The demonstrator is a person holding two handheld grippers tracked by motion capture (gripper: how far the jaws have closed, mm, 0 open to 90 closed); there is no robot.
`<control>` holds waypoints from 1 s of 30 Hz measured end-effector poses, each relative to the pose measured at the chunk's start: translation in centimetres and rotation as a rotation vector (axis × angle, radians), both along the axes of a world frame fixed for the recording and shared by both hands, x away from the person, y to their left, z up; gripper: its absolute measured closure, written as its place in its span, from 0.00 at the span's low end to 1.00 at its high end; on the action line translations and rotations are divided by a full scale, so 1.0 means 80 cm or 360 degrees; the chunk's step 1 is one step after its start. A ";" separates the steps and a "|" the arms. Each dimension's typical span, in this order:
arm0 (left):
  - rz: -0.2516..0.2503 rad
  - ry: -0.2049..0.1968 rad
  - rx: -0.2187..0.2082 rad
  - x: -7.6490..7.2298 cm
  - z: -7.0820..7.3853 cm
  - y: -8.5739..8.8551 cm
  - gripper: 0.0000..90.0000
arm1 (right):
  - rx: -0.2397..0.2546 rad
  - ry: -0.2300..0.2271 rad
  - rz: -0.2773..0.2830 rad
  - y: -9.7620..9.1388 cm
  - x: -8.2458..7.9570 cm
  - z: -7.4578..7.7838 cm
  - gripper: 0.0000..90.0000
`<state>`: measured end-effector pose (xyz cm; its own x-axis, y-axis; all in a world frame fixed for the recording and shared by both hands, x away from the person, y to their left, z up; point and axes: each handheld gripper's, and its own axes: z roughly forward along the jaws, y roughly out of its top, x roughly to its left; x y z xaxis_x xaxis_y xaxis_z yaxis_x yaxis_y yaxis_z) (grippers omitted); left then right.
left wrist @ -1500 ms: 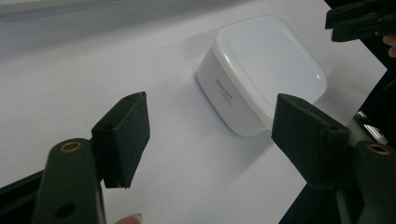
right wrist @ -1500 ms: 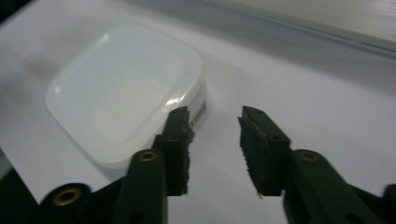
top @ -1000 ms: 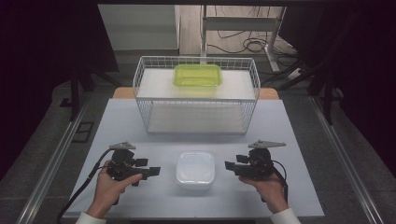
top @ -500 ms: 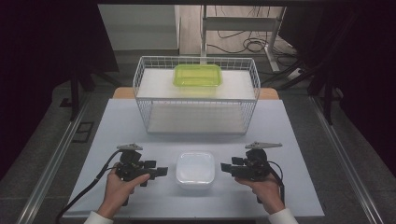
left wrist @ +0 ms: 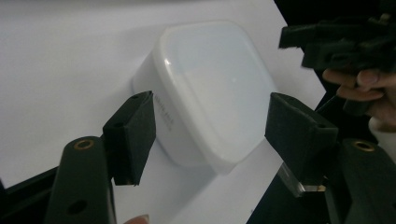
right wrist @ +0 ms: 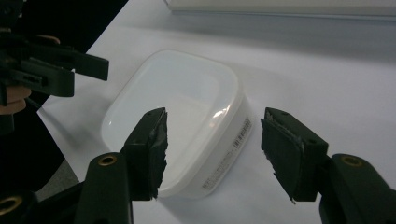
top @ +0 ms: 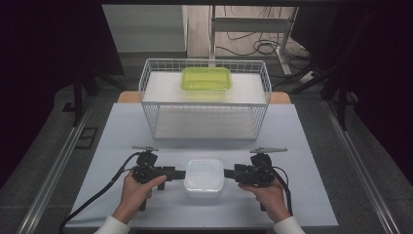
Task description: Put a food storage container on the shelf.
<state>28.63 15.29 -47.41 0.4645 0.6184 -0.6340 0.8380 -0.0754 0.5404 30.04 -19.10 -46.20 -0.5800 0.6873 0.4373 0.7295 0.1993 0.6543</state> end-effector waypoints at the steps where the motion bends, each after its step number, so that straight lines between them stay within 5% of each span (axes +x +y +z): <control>1: 0.0000 0.0012 -0.0004 0.004 0.001 -0.001 0.38 | 0.0001 0.0005 -0.0001 0.002 0.001 -0.001 0.45; 14: -0.0043 0.0153 -0.0069 0.014 -0.027 -0.004 0.41 | 0.0021 0.0037 -0.0049 0.005 0.007 -0.009 0.46; 30: -0.0048 0.0268 -0.0180 0.018 -0.050 0.000 0.59 | 0.0063 0.0201 0.0027 0.019 0.011 -0.032 0.50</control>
